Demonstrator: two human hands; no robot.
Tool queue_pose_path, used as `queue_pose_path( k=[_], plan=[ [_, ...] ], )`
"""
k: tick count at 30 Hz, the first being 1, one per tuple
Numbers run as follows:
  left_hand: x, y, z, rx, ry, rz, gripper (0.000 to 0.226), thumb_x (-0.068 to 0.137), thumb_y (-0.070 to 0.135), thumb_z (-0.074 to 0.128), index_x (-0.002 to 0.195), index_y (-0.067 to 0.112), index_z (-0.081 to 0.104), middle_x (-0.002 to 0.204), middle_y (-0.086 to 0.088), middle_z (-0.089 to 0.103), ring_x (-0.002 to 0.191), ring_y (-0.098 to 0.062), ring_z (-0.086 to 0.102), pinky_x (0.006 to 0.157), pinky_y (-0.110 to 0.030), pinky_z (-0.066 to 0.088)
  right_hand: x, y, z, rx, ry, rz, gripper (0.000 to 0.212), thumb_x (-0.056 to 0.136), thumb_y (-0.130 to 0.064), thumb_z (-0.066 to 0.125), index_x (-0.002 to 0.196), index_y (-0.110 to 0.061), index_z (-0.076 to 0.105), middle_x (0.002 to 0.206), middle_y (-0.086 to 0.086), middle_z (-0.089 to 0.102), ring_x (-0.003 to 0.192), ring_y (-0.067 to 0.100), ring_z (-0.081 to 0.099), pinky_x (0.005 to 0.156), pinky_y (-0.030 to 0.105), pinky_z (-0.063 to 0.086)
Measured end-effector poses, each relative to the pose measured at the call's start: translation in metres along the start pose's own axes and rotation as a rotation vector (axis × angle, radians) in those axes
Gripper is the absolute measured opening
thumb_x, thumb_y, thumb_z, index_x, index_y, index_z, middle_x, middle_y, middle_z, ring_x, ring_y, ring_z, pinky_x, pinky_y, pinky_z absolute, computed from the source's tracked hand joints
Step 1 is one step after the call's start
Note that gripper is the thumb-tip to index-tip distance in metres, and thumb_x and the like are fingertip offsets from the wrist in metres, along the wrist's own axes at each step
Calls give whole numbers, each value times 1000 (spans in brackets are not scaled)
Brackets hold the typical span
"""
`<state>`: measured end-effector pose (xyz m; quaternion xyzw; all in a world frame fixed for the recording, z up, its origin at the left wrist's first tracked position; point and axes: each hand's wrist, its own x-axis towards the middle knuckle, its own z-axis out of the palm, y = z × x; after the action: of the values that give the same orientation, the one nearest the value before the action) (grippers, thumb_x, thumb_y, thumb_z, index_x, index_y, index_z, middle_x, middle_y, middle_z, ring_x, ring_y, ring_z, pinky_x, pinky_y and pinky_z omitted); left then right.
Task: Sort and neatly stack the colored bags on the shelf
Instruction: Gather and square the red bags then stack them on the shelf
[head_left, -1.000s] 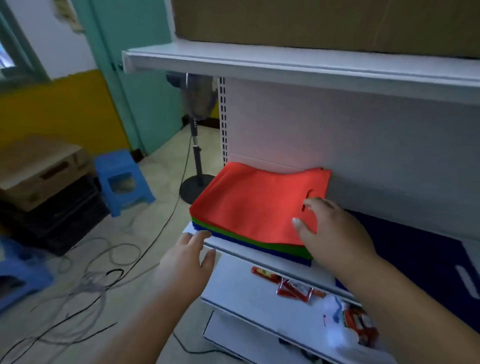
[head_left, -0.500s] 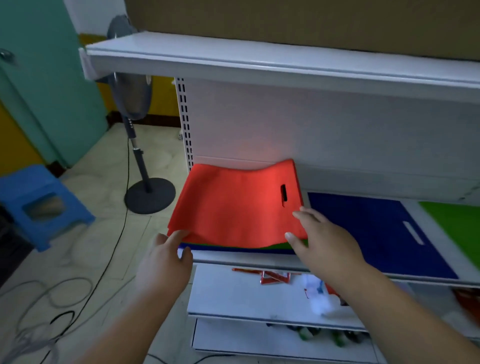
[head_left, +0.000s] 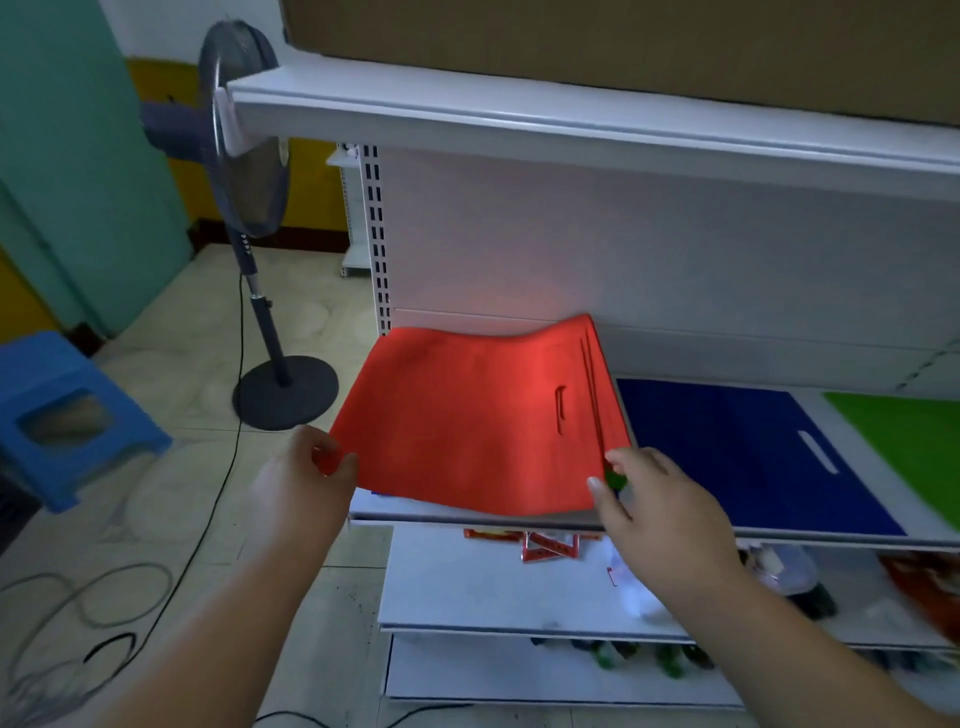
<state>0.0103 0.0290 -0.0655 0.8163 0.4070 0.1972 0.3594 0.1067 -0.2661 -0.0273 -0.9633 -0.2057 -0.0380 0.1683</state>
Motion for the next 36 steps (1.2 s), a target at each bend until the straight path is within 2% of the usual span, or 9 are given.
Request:
queue_pose_path(
  k=[3, 8, 13, 16, 18, 21, 23, 30, 36],
  plan=[
    [3, 1, -4, -107, -115, -51, 24, 86, 15, 62, 105, 28, 52, 88, 6, 64, 60, -20, 65, 49, -24, 40, 5, -7, 5, 207, -34, 138, 43, 93, -44, 57, 131, -27, 49, 113, -6, 60, 90, 12, 57, 74, 28, 46],
    [-8, 5, -8, -168, -259, -31, 36, 86, 1, 51, 107, 31, 53, 87, -2, 64, 68, -25, 62, 56, -31, 46, 21, -14, 9, 460, -143, 213, 43, 93, -25, 63, 131, -37, 49, 133, 4, 56, 116, 13, 55, 82, 22, 40],
    [-8, 5, -8, -194, -237, -40, 27, 90, 8, 53, 105, 30, 56, 89, 3, 62, 67, -23, 63, 57, -30, 46, 10, 3, 13, 429, -182, 159, 36, 94, -27, 59, 125, -44, 52, 114, -7, 67, 90, 7, 67, 82, 27, 54],
    [-10, 11, -6, -204, -199, -24, 25, 89, 6, 56, 95, 30, 61, 90, 5, 62, 68, -20, 61, 60, -29, 48, 6, 14, 10, 455, -201, 186, 38, 94, -31, 58, 127, -48, 49, 92, -1, 67, 86, 17, 68, 70, 28, 56],
    [-12, 13, -4, -208, -182, -23, 25, 87, 6, 58, 89, 31, 61, 86, 4, 63, 70, -21, 62, 61, -30, 48, 11, 17, 9, 484, -194, 208, 38, 93, -29, 61, 121, -52, 50, 95, 4, 68, 82, 23, 67, 69, 35, 58],
    [-17, 14, -3, -174, -172, -4, 23, 87, 8, 58, 85, 31, 59, 85, 7, 63, 77, -14, 60, 60, -27, 45, 16, 16, 10, 608, -214, 187, 43, 91, -18, 64, 114, -54, 55, 119, -11, 64, 94, 4, 61, 89, 29, 52],
    [-24, 11, -2, -129, -147, 21, 21, 89, 10, 57, 85, 30, 58, 84, 8, 62, 77, -12, 59, 60, -27, 42, 13, 17, 8, 579, -170, 150, 38, 92, -19, 63, 117, -48, 58, 120, -17, 63, 105, -1, 59, 96, 27, 48],
    [-73, 37, 29, -142, 65, 85, 12, 94, 26, 57, 95, 37, 60, 79, 12, 62, 74, -18, 60, 64, -34, 47, -14, 54, -28, 384, 211, 26, 37, 95, -29, 58, 132, -36, 58, 115, -29, 56, 103, -13, 51, 87, 0, 35],
    [-121, 112, 90, -168, 16, 254, 13, 94, 28, 60, 102, 30, 69, 88, 10, 64, 85, -17, 59, 72, -32, 43, -41, 152, -76, 272, 367, 109, 40, 97, -32, 55, 137, -34, 53, 115, -24, 57, 98, -6, 53, 88, 10, 38]
  ],
)
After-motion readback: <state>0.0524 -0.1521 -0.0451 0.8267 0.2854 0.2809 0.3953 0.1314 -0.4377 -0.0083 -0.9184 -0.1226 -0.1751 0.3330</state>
